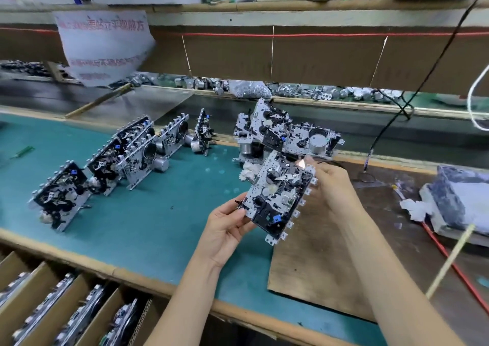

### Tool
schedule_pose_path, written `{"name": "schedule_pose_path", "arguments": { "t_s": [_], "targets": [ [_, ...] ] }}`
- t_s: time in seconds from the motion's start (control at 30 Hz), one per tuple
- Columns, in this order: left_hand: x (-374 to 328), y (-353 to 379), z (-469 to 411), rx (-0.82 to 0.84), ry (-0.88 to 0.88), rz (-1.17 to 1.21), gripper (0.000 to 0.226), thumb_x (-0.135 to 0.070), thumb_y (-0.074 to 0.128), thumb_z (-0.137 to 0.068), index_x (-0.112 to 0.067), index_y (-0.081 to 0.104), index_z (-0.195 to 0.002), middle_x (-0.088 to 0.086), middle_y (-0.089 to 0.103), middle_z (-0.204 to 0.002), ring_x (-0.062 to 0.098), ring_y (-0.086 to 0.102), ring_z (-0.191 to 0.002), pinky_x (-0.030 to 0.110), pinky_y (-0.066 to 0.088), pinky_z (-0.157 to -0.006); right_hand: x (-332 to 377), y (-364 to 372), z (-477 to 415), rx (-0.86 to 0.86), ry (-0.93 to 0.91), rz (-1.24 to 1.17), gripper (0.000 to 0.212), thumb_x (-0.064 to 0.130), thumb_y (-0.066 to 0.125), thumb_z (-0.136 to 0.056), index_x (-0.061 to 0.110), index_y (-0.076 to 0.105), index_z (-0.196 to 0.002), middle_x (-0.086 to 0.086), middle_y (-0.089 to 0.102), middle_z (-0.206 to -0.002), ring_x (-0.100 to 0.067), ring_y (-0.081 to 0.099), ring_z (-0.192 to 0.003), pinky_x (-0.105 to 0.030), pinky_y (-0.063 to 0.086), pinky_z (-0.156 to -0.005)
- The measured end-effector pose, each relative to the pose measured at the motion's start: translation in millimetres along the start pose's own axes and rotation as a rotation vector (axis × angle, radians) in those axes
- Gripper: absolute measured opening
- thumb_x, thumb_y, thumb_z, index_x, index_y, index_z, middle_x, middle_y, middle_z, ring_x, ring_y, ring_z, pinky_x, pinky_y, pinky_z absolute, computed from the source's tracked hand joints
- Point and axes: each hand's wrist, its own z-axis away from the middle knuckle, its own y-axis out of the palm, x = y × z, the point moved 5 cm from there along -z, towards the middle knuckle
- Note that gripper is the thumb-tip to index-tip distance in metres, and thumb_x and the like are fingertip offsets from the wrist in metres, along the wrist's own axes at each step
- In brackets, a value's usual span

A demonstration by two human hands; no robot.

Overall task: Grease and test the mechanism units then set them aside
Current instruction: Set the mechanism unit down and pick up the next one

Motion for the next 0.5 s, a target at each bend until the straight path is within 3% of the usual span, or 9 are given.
{"name": "schedule_pose_path", "arguments": {
  "t_s": [0.07,0.13,0.17,0.23,0.3,0.37,0.43,0.5],
  "targets": [
    [-0.7,1.0,0.9,-0.021,0.009,-0.02,0.024,-0.002,0.07,-0.062,-0.014,0.079,-0.08,0.004,0.074,-0.076,0.009,0.069,-0.06,0.022,0.057,-0.054,0.4,-0.9,-3.0,-0.082,0.007,0.041,0.035,0.022,0.062,-0.087,0.009,0.06,-0.055,0.003,0.052,-0.045,0.0,0.034,-0.023,-0.008,0.027,-0.03],
    [1.5,0.7,1.3,-0.045,0.001,-0.03,0.032,0.002,0.054,-0.068,-0.015,0.079,-0.079,0.003,0.074,-0.076,0.009,0.069,-0.06,0.023,0.057,-0.055,-3.9,-5.0,-6.2,-0.144,0.008,0.004,0.05,0.015,0.063,-0.087,0.018,0.056,-0.038,0.006,0.043,-0.032,-0.001,0.029,-0.023,-0.01,0.024,-0.029],
    [1.1,1.9,2.7,-0.049,0.006,-0.034,0.033,0.002,0.053,-0.068,-0.015,0.079,-0.079,0.003,0.074,-0.076,0.009,0.069,-0.06,0.022,0.057,-0.055,-3.6,-6.2,-5.4,-0.163,0.015,-0.034,0.044,0.015,0.062,-0.087,0.019,0.062,-0.043,0.006,0.046,-0.035,0.0,0.032,-0.026,-0.01,0.026,-0.03],
    [-3.5,3.7,7.3,-0.058,0.017,-0.032,0.032,0.001,0.054,-0.068,-0.015,0.079,-0.078,0.003,0.074,-0.077,0.009,0.069,-0.062,0.021,0.056,-0.056,-5.8,-8.2,-6.5,-0.214,0.081,-0.206,0.022,0.018,0.056,-0.091,0.003,0.07,-0.081,0.001,0.059,-0.059,-0.003,0.048,-0.044,-0.011,0.038,-0.037],
    [-12.6,2.9,14.8,-0.094,0.03,-0.031,0.03,0.001,0.054,-0.069,-0.014,0.079,-0.076,0.003,0.074,-0.077,0.009,0.069,-0.063,0.02,0.056,-0.057,-19.4,-1.1,-9.0,-0.149,0.248,-0.365,0.037,0.023,0.046,-0.097,-0.01,0.052,-0.113,-0.011,0.061,-0.085,-0.014,0.058,-0.065,-0.018,0.051,-0.054],
    [-25.0,-6.0,24.8,-0.147,0.047,-0.039,0.034,0.004,0.049,-0.078,-0.012,0.079,-0.072,0.002,0.074,-0.076,0.008,0.069,-0.063,0.017,0.055,-0.056,-28.3,21.0,-0.5,0.076,0.401,-0.265,0.041,0.025,0.039,-0.1,-0.003,0.037,-0.13,-0.024,0.058,-0.108,-0.023,0.062,-0.073,-0.027,0.053,-0.063],
    [-43.4,-19.0,40.8,-0.23,0.069,-0.021,0.046,0.007,0.041,-0.088,-0.009,0.078,-0.068,0.004,0.073,-0.073,0.008,0.069,-0.061,0.016,0.054,-0.054,-25.9,49.5,10.5,0.268,0.351,-0.073,0.039,0.015,0.044,-0.098,0.006,0.034,-0.134,-0.021,0.051,-0.127,-0.022,0.065,-0.071,-0.023,0.055,-0.059],
    [-65.4,-35.7,65.0,-0.334,0.096,0.023,0.048,0.007,0.038,-0.09,-0.005,0.077,-0.065,0.006,0.073,-0.07,0.008,0.068,-0.057,0.016,0.053,-0.05,-11.2,85.8,23.1,0.405,0.088,0.078,0.056,0.004,0.054,-0.09,0.023,0.033,-0.138,-0.003,0.044,-0.135,-0.015,0.067,-0.073,-0.021,0.055,-0.062]
  ]
}}
